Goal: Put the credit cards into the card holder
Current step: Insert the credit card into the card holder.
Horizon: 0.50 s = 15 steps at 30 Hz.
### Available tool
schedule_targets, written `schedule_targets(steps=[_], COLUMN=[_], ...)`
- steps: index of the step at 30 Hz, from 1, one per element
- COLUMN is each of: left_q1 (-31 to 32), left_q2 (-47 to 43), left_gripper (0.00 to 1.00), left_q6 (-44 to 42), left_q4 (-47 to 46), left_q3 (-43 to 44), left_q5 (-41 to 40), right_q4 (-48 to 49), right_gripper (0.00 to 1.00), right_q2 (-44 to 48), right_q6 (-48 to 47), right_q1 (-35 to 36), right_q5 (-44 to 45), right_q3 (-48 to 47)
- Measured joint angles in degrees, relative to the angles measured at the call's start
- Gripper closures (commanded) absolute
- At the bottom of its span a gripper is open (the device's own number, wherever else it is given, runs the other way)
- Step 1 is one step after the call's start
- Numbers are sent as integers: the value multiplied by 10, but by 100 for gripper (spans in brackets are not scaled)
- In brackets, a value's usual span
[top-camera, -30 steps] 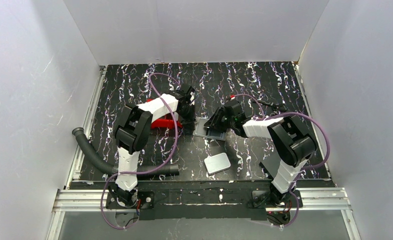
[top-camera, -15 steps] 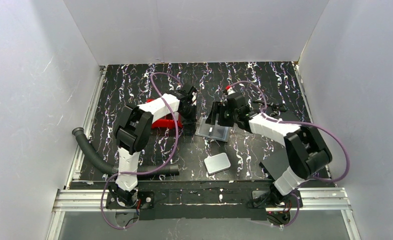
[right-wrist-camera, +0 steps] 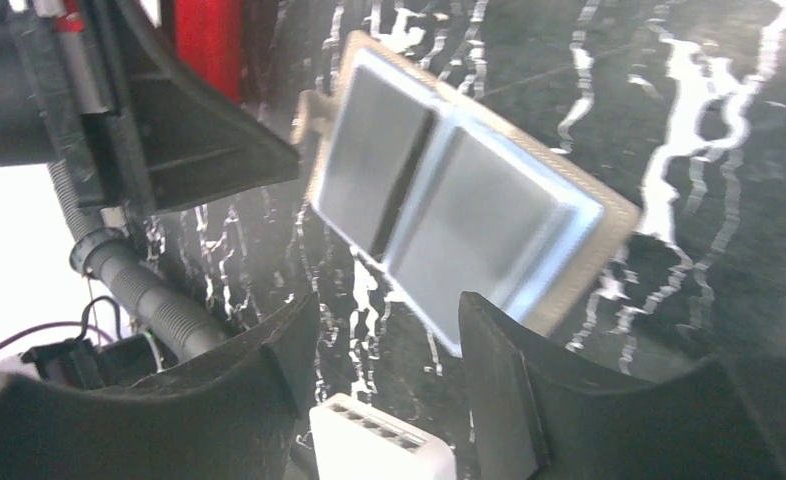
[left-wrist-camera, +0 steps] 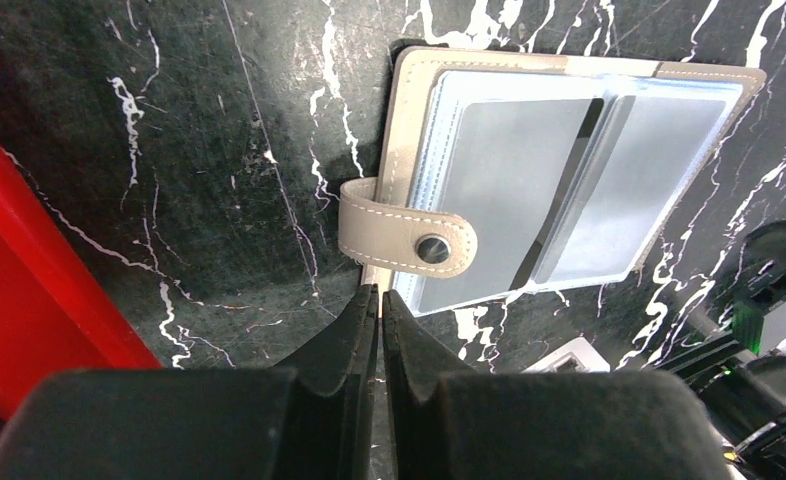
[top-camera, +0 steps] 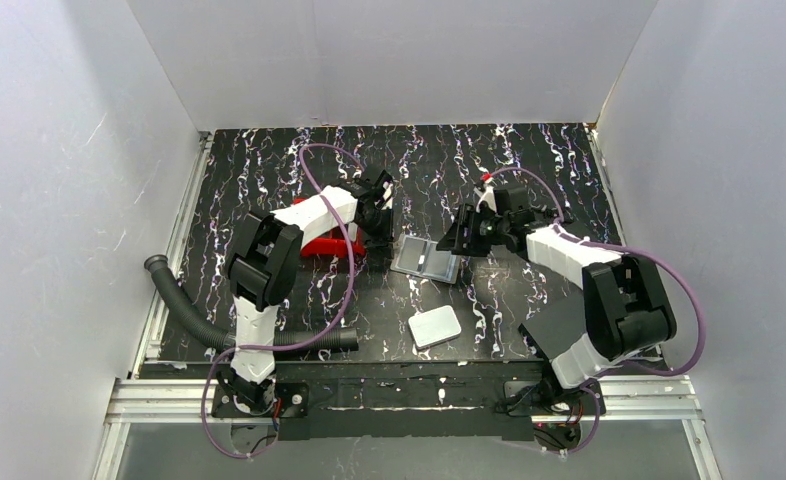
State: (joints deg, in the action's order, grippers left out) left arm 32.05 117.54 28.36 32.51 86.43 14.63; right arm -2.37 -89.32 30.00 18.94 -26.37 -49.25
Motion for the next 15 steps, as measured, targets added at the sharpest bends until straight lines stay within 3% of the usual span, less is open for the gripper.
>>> schedule_targets(steps=[15], left_q1=[1], left_q2=[0], left_gripper=[95], left_q6=[19], left_q4=[-29], left_q3=[-24], left_q5=[22], right_q4=[102], right_gripper=[39], right_q2=[-116], right_q6=[58], right_q1=[68], right_q5=[-62], right_q3=[-12])
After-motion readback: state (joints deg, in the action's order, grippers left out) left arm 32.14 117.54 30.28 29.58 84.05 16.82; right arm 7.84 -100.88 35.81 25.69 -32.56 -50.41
